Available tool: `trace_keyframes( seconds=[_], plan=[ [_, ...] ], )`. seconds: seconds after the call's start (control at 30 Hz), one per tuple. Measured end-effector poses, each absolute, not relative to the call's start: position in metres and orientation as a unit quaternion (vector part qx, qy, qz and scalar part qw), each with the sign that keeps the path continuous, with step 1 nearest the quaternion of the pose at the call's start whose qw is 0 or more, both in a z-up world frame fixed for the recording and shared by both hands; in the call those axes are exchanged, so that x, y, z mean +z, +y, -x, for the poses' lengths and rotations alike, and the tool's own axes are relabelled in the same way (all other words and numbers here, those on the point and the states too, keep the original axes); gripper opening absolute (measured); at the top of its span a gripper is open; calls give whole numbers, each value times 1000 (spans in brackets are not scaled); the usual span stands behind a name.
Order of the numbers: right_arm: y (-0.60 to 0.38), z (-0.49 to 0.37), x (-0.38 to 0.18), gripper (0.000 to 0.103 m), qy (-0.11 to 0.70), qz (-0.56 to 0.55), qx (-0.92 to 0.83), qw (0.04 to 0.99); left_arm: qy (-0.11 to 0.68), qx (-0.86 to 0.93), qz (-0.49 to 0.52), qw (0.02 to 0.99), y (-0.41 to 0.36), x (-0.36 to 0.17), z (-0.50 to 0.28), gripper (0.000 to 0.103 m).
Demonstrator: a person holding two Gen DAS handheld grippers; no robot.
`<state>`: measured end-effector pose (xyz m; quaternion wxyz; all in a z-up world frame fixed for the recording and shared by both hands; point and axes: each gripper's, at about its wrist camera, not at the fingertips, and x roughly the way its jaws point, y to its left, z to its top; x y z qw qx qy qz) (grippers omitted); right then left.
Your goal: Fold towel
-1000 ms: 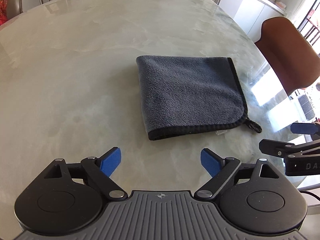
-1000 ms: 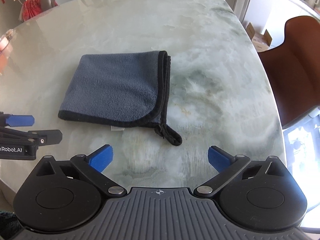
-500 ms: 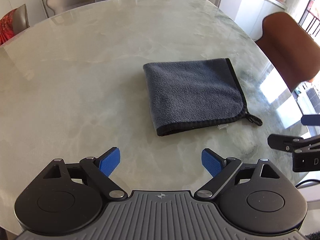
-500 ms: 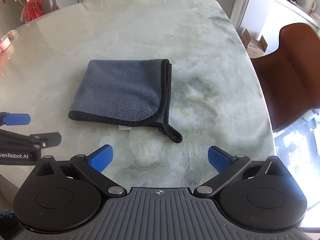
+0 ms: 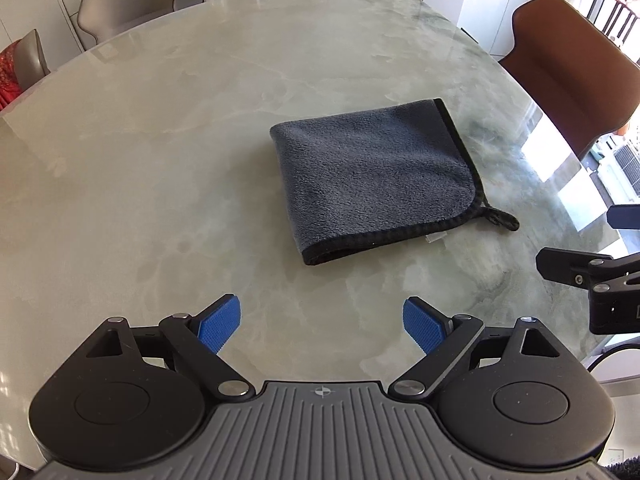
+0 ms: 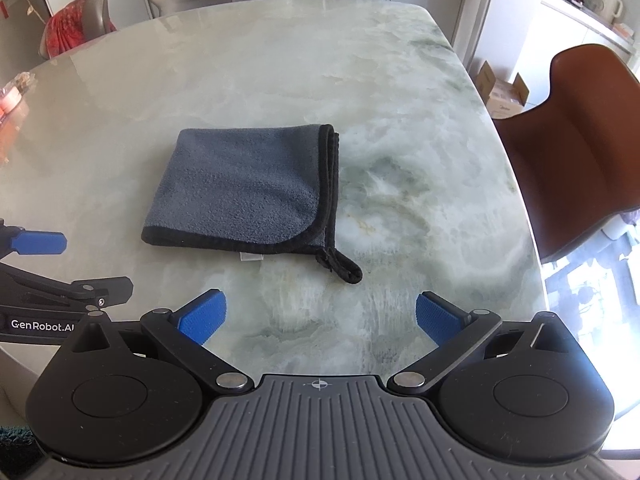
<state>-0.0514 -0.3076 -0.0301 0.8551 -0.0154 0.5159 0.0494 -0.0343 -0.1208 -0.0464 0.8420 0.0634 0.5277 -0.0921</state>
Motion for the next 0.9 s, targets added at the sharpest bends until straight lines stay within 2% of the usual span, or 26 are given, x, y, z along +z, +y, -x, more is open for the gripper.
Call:
trace_keyframes(
  seconds=[0.57, 0.9],
  plan=[
    [-302, 72, -23, 102, 514, -2, 45, 857, 510, -59, -81, 854, -127, -32, 50, 92],
    [-301, 75, -20, 102, 514, 0, 40, 857, 510, -68, -59, 855, -125, -30, 50, 92]
  ],
)
